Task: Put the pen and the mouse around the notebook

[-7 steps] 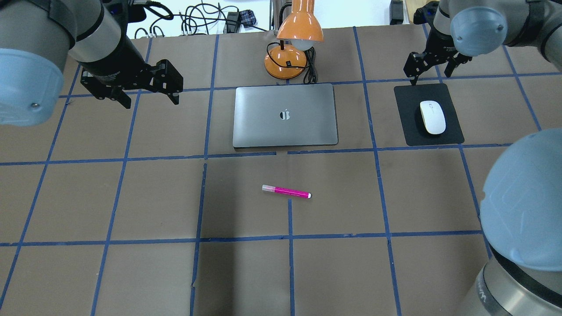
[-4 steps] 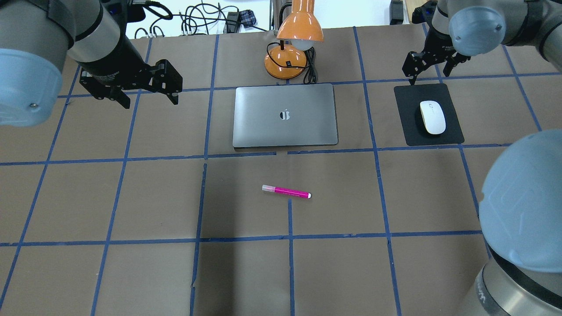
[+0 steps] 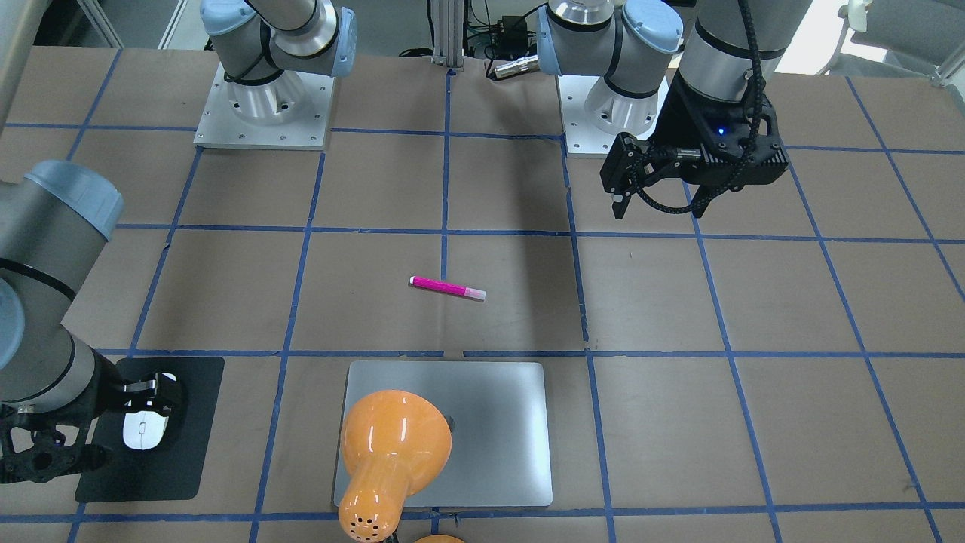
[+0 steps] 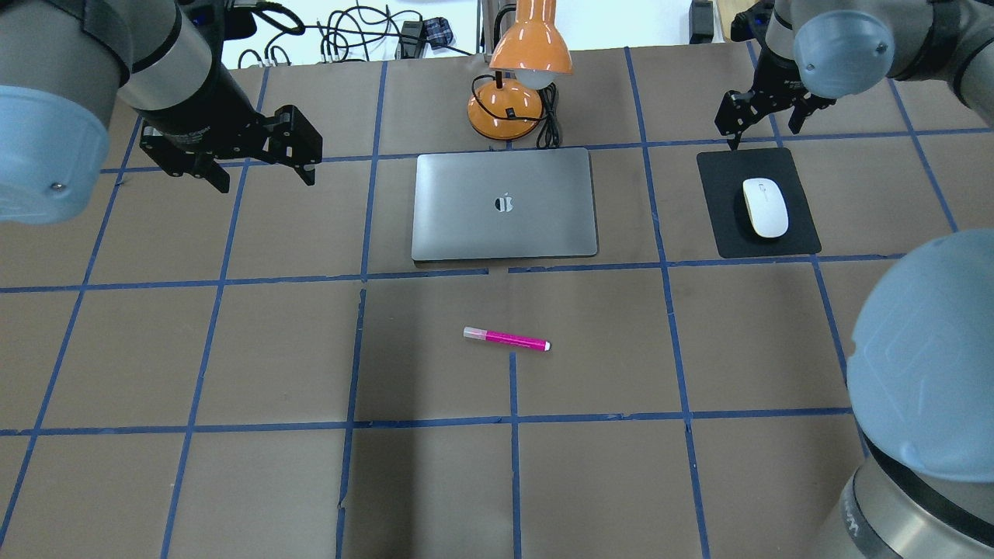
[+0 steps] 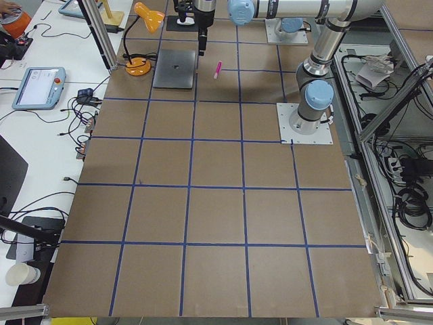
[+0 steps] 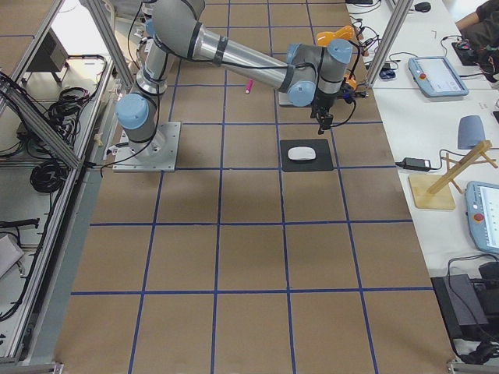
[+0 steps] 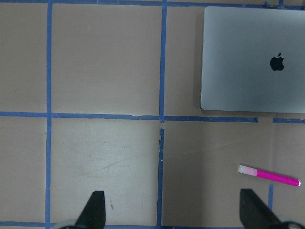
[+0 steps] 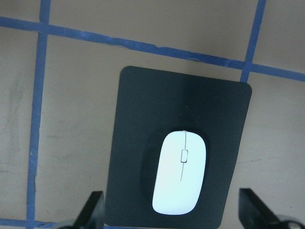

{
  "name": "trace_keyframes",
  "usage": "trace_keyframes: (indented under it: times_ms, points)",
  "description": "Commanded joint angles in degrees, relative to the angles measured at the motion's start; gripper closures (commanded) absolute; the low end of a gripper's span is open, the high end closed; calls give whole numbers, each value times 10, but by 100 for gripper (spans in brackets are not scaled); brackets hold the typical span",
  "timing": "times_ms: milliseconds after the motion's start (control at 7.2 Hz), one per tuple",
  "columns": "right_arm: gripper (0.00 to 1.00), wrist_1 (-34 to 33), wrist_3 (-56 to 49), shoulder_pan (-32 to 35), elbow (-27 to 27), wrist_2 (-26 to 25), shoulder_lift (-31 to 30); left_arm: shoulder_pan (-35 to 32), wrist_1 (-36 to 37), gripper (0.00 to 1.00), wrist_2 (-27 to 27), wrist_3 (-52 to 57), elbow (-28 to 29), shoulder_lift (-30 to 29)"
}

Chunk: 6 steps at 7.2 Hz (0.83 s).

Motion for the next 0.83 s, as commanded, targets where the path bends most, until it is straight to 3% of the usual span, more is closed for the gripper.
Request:
trace_keyframes:
  times_ms: [0,417,694]
  points:
    - [0,1,0,0,-13,-2,3,0,-1,0,0,0,-1,1]
    - [0,2,0,0,-14,-3,0,0,-1,0,0,0,-2,2]
    - [0,80,19,18,-43,16,-41,0,-1,0,0,0,-2,2]
